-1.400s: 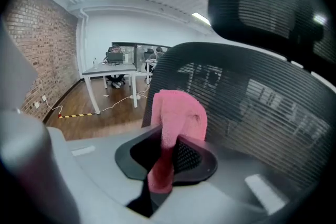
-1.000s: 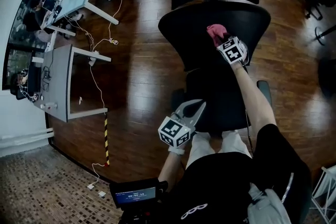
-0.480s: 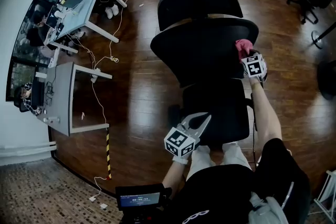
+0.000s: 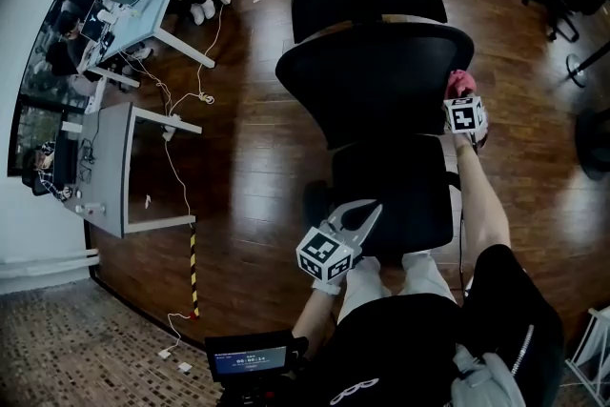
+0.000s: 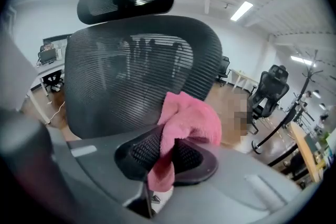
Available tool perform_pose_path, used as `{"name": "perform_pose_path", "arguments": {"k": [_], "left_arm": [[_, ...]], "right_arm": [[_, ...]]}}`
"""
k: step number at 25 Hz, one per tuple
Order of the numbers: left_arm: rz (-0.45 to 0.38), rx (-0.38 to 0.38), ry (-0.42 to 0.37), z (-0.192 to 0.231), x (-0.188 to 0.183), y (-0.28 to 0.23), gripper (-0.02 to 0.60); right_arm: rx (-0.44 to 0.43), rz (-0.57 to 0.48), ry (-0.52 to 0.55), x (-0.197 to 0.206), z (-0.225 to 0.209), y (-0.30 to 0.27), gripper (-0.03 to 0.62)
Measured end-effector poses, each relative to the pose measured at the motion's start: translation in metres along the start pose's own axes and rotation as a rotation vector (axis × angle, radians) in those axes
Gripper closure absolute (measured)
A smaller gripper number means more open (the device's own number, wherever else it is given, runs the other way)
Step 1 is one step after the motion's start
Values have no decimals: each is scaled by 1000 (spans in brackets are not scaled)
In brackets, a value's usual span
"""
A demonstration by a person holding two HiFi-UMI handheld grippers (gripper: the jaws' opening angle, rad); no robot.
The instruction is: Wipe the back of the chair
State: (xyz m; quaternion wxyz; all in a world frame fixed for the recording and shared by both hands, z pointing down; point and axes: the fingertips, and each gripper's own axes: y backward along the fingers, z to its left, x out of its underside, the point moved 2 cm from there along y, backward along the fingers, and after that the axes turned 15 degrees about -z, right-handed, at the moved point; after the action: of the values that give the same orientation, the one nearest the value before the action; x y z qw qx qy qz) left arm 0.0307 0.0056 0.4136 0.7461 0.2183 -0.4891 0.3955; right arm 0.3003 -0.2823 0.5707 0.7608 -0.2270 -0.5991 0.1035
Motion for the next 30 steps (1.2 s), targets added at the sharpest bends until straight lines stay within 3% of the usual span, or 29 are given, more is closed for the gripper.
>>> {"name": "perform_pose_path", "arguments": {"k": [13, 30], "left_arm": [[-38, -62, 29, 32, -7, 53, 592], [-78, -183, 51, 94, -19, 153, 592]], "right_arm": [[-168, -50, 72, -41, 151, -26, 551], [-546, -145, 237, -80, 416, -35, 553]]}}
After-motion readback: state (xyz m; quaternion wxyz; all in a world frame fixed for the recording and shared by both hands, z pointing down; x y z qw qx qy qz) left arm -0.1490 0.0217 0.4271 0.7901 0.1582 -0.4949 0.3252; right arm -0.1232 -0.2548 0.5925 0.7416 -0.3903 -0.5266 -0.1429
